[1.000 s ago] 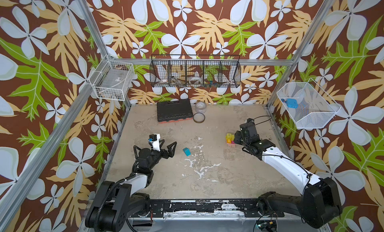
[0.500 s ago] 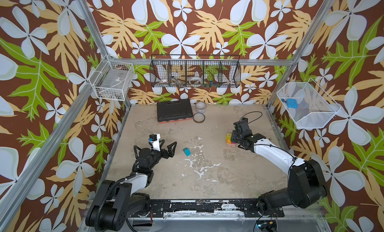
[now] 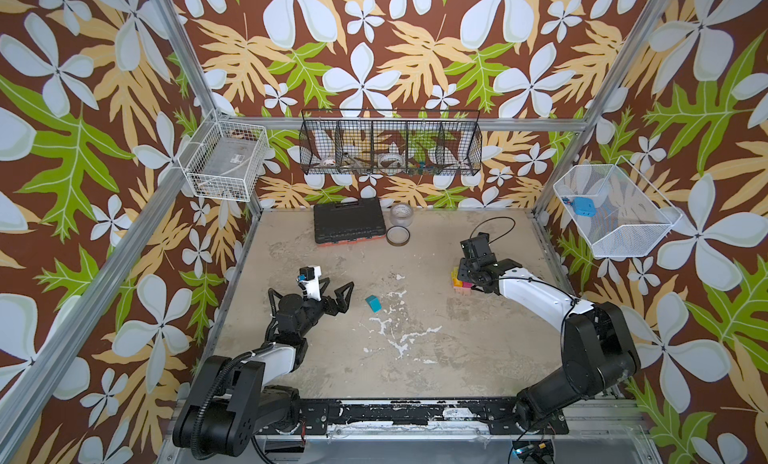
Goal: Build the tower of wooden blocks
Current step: 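Lower the red block onto the yellow cubes atop the tower with the right gripper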
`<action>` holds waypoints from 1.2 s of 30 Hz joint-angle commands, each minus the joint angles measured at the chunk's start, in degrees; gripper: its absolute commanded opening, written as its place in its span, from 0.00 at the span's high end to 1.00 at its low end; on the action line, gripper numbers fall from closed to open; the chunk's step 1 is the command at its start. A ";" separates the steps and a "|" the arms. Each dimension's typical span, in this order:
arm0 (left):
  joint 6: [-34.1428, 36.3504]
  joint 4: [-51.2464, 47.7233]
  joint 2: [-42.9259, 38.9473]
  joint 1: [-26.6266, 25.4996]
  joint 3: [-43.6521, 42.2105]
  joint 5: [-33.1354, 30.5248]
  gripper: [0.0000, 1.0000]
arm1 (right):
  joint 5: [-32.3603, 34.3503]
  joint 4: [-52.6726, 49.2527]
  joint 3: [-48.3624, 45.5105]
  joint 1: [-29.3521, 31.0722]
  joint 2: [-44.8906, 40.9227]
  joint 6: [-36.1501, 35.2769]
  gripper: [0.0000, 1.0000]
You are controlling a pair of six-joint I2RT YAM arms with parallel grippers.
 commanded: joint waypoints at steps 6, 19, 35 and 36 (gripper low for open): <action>0.18 0.95 0.23 0.18 0.65 0.96 0.00 | -1.12 0.10 2.05 0.09 2.42 -1.81 0.58; 0.32 0.86 0.88 0.15 1.01 1.49 0.00 | -2.75 0.39 2.68 0.26 3.68 -2.09 0.51; 0.39 0.81 1.23 0.11 1.27 2.01 0.00 | -1.62 -0.49 3.06 1.27 3.94 -2.35 0.27; 0.38 0.84 1.29 0.11 1.28 1.99 0.00 | -1.31 -0.57 3.04 1.29 3.94 -2.43 0.24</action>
